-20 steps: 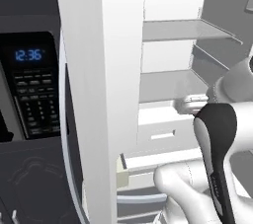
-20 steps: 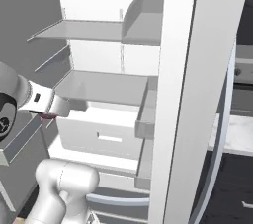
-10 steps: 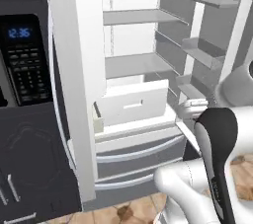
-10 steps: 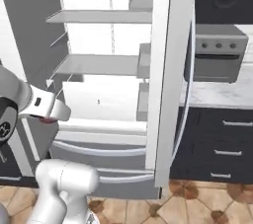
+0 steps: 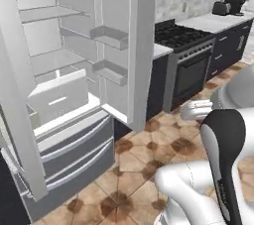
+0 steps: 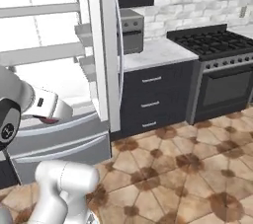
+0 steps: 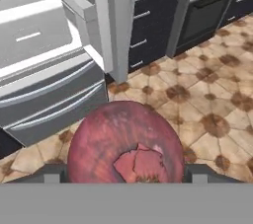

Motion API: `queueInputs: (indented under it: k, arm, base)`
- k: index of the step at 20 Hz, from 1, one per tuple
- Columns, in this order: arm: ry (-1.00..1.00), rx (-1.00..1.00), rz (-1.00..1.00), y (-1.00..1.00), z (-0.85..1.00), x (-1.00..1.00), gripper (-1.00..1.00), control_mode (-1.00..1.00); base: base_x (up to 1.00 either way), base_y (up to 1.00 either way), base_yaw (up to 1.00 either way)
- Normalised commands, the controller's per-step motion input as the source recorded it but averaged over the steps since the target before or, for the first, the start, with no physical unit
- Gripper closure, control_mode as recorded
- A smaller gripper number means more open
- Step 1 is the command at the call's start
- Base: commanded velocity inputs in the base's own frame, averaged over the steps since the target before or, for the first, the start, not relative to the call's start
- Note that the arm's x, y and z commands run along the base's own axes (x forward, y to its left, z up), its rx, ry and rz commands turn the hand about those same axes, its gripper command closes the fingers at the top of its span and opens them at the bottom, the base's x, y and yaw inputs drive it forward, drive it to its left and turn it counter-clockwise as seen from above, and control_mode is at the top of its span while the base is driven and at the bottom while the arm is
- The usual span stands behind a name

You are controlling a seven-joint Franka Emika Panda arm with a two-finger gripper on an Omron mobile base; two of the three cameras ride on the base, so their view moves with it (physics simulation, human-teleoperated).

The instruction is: Grab the onions from the fridge, place them in the blender, close the lid, and turn on the blender to create a marinade.

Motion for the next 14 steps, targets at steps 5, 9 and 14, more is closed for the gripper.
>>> queueInputs:
  k: [5,9,14]
  arm:
    - [0.00,0.00,0.00,0.00,0.00,0.00,1.00,1.00]
    - [0.00,0.00,0.00,0.00,0.00,0.00,1.00,1.00]
    - [0.00,0.00,0.00,0.00,0.00,0.00,1.00,1.00]
  base:
    - [-0.27,0.03,-0.94]
    - [-0.03,0.00,-0.98]
    - [0.00,0.00,-0.98]
